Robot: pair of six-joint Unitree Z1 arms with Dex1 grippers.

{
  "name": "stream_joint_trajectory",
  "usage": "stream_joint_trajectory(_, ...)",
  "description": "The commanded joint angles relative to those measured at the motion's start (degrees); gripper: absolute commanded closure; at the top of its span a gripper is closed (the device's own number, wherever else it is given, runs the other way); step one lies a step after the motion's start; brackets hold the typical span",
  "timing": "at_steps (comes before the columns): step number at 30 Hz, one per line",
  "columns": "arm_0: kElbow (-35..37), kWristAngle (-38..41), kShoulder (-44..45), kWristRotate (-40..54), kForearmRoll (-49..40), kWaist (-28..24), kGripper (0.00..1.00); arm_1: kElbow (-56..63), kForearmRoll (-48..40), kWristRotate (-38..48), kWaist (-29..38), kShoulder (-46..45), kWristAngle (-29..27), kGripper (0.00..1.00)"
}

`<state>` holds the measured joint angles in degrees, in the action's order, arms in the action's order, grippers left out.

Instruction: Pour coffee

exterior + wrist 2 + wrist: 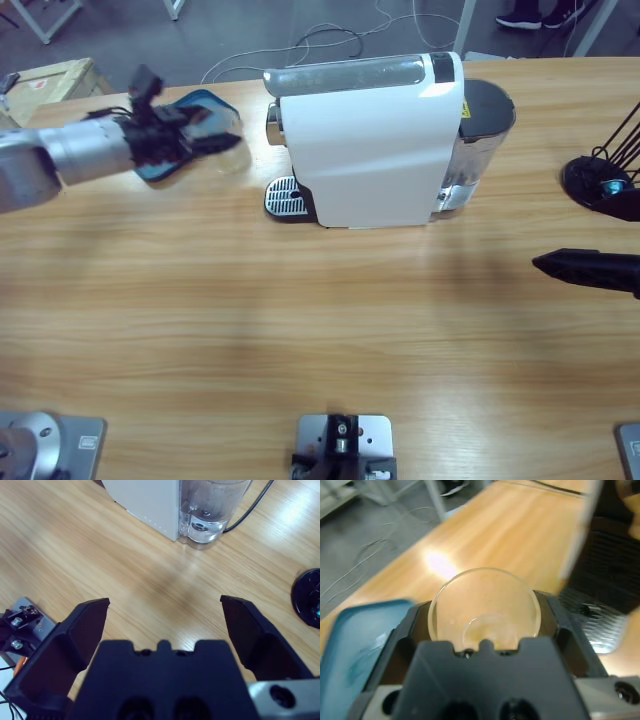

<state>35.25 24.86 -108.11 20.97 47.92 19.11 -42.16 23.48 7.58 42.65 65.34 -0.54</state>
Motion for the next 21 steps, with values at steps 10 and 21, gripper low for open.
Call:
stream_joint_trajectory(10,12.45,-19.56,-10.1,-10.34,-4.26,-9.76,1.0,2.32,-0.28,1.65,-0.11,0.46,0.28,0.0)
stream_joint_trajectory(21,19.48,-20.65,-11.93,-10.25,-15.35,-9.67,1.0,2.17,-2.11,1.65,-0.11,4.26,0.1,0.0)
